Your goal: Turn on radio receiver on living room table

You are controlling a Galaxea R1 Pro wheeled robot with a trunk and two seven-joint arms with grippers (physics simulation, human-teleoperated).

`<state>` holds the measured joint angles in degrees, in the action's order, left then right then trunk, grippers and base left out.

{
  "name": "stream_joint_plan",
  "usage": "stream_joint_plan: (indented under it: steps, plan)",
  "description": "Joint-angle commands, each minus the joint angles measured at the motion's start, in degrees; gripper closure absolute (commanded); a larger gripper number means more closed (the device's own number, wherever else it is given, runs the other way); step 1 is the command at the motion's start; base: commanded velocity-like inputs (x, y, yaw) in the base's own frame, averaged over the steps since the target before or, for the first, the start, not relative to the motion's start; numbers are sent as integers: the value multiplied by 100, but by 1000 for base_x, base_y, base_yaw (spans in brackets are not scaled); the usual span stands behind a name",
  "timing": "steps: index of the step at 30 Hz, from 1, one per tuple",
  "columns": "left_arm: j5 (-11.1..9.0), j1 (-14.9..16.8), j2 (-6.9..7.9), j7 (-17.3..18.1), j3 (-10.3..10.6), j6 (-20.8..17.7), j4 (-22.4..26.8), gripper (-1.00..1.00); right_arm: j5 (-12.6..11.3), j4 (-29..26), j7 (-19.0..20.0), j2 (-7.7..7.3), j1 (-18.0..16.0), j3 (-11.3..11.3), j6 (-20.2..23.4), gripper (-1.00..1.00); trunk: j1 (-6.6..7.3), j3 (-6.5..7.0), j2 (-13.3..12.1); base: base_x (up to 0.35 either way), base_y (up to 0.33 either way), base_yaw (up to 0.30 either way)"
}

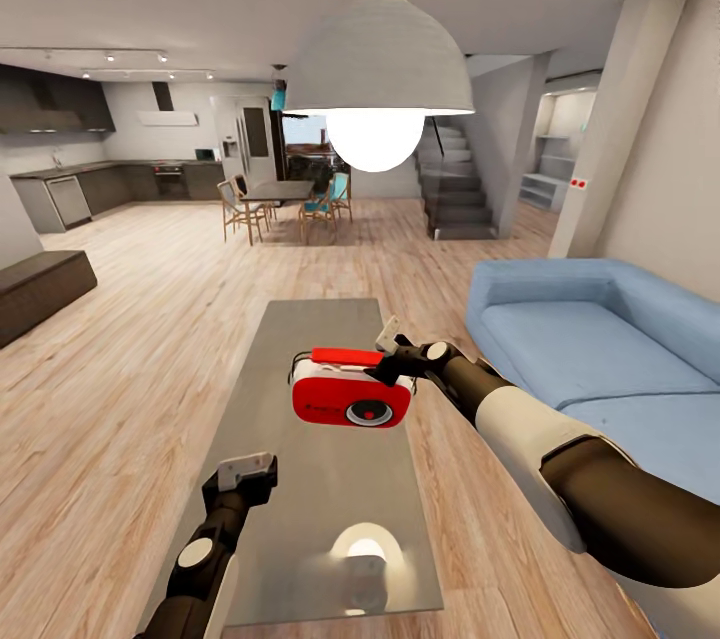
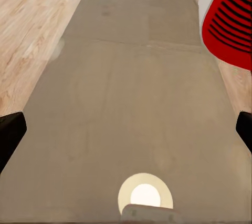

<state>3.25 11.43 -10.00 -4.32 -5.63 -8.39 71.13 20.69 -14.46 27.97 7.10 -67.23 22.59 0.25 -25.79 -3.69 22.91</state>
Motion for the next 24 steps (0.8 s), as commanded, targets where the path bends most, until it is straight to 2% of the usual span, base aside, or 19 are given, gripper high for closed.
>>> stream_joint_plan:
  steps: [1, 5, 9, 16, 18, 23, 24]
  plan:
    - [0, 0, 0, 11, 0, -5, -13, -100, -35, -4, 1, 1, -1, -26, 2, 100, 0, 1, 1, 0, 0, 0]
    - [7, 0, 0, 252, 0, -24, -146, -100, -48, 9, -6, -10, -1, -32, 6, 100, 0, 2, 1, 0, 0, 0]
    - [8, 0, 0, 621, -10, -30, -508, -100, -74, 54, 0, -55, -1, -35, 16, 100, 0, 15, 1, 0, 0, 0]
    - [10, 0, 0, 707, -12, 8, -582, -100, -109, 243, -2, -87, -1, -41, 19, 100, 0, 56, 1, 0, 0, 0]
    - [11, 0, 0, 710, -6, 19, -587, -100, -181, 254, -2, -98, -1, -42, 19, 100, 0, 59, 1, 0, 0, 0]
    - [-9, 0, 0, 714, -54, 177, -583, -100, -508, 303, -2, -110, -1, -44, 53, 100, 0, 61, 1, 0, 0, 0]
    - [5, 0, 0, 688, -128, 484, -583, -100, -886, 327, -22, -113, -1, -44, 67, 100, 0, 61, 1, 0, 0, 0]
